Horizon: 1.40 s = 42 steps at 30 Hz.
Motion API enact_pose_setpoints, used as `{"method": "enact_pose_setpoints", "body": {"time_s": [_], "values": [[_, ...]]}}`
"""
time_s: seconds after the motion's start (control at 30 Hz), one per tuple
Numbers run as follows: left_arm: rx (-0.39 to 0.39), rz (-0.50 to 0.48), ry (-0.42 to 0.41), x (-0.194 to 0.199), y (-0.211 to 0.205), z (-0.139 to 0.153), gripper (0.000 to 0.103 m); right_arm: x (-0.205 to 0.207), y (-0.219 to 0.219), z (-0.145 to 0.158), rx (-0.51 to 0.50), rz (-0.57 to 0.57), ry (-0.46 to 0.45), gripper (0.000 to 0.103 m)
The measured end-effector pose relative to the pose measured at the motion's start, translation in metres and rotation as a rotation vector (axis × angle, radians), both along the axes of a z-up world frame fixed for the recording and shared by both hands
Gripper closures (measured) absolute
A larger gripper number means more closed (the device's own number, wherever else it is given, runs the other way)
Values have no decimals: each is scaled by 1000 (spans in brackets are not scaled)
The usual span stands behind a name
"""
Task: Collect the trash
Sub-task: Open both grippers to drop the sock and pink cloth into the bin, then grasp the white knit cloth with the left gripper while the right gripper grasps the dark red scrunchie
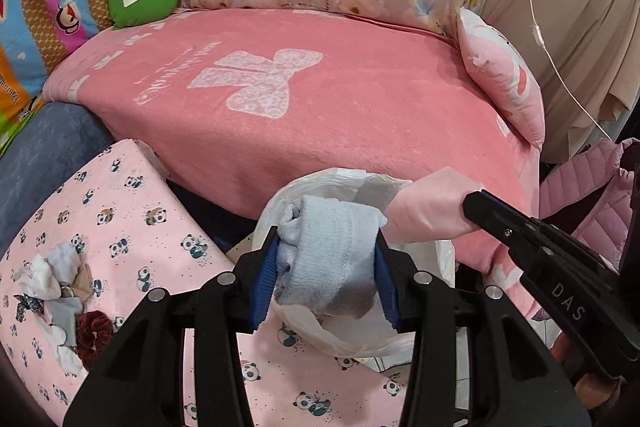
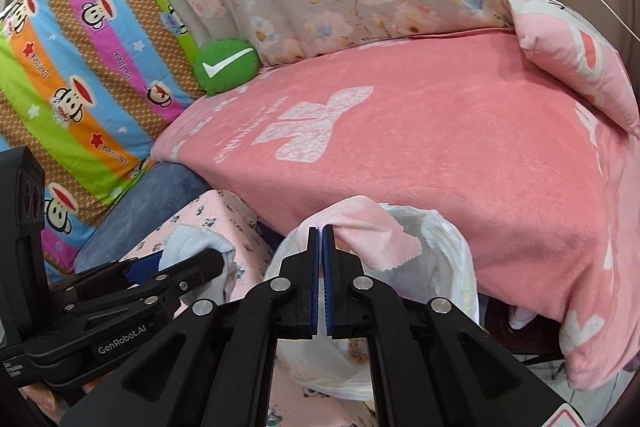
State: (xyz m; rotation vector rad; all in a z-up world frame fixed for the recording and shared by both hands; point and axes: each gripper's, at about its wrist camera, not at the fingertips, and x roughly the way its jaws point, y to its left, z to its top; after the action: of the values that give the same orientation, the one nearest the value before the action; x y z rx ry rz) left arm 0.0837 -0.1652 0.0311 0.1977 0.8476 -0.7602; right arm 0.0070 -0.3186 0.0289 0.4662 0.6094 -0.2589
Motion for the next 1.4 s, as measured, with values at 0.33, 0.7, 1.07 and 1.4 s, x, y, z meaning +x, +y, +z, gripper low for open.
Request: {"method": "enact_pose_setpoints", "body": {"time_s": [0.33, 0.7, 1.07, 1.4], "values": [[4, 34, 24, 6, -14, -9, 24, 0, -17, -14, 22, -45, 15, 75], [-12, 107, 49, 14, 9, -12, 24, -1, -12, -14, 12, -33, 15, 69], [-48, 225, 57, 22, 61, -11, 24, 14, 38, -10, -9, 67, 26, 65], [-67, 328, 66, 31, 114, -15, 24, 33, 91, -10, -36, 164, 44, 62]]}}
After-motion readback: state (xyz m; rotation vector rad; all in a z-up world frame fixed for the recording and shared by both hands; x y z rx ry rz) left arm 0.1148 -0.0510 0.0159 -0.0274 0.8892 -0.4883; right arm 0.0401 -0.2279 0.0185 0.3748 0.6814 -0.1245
